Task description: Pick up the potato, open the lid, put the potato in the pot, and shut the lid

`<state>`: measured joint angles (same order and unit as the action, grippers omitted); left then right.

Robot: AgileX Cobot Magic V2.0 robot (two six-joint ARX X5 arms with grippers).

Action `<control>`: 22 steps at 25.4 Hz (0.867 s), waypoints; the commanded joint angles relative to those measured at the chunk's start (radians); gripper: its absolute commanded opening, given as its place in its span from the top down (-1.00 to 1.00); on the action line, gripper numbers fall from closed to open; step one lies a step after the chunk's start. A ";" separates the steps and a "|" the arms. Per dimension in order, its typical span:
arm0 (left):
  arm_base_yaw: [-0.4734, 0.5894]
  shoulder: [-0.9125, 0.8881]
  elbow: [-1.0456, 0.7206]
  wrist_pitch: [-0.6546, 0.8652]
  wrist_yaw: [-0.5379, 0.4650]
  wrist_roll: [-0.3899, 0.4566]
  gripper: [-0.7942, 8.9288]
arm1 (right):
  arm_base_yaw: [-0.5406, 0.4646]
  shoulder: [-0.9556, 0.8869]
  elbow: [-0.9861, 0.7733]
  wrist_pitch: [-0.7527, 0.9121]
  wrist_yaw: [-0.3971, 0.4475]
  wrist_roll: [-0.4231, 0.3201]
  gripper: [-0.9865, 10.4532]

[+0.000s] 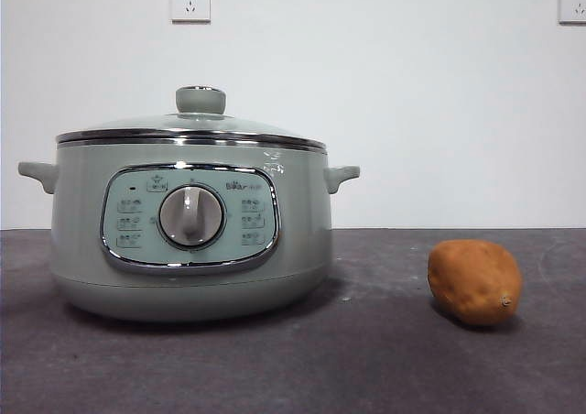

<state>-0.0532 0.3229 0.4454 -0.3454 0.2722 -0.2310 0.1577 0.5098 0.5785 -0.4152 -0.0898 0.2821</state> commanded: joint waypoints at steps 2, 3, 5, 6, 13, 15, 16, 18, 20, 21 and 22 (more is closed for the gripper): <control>0.002 0.114 0.093 -0.047 0.059 0.091 0.85 | 0.000 0.108 0.102 -0.053 -0.061 -0.103 0.84; 0.002 0.154 0.126 -0.069 0.081 0.106 0.85 | 0.000 0.145 0.135 -0.075 -0.085 -0.117 0.84; 0.002 0.213 0.174 -0.102 0.122 0.117 0.85 | 0.000 0.197 0.181 -0.111 -0.124 -0.126 0.84; 0.002 0.250 0.203 -0.125 0.155 0.132 0.85 | 0.000 0.231 0.210 -0.135 -0.155 -0.128 0.83; 0.000 0.443 0.326 -0.190 0.286 0.157 0.81 | 0.001 0.408 0.309 -0.250 -0.386 -0.187 0.81; 0.000 0.459 0.328 -0.187 0.285 0.155 0.30 | 0.002 0.433 0.309 -0.250 -0.382 -0.187 0.43; 0.000 0.460 0.328 -0.187 0.282 0.152 0.11 | 0.001 0.441 0.309 -0.250 -0.381 -0.187 0.17; 0.000 0.460 0.328 -0.186 0.279 0.148 0.06 | 0.002 0.446 0.309 -0.252 -0.378 -0.187 -0.18; -0.001 0.460 0.328 -0.186 0.280 0.148 0.06 | 0.007 0.446 0.309 -0.248 -0.375 -0.186 -0.16; -0.001 0.460 0.328 -0.182 0.280 0.148 0.06 | 0.021 0.448 0.309 -0.247 -0.349 -0.186 -0.16; 0.000 0.460 0.328 -0.177 0.280 0.148 0.06 | 0.042 0.455 0.309 -0.245 -0.312 -0.185 -0.16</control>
<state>-0.0532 0.7834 0.7704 -0.5293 0.5507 -0.0933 0.1978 0.9607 0.8845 -0.6643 -0.4015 0.1066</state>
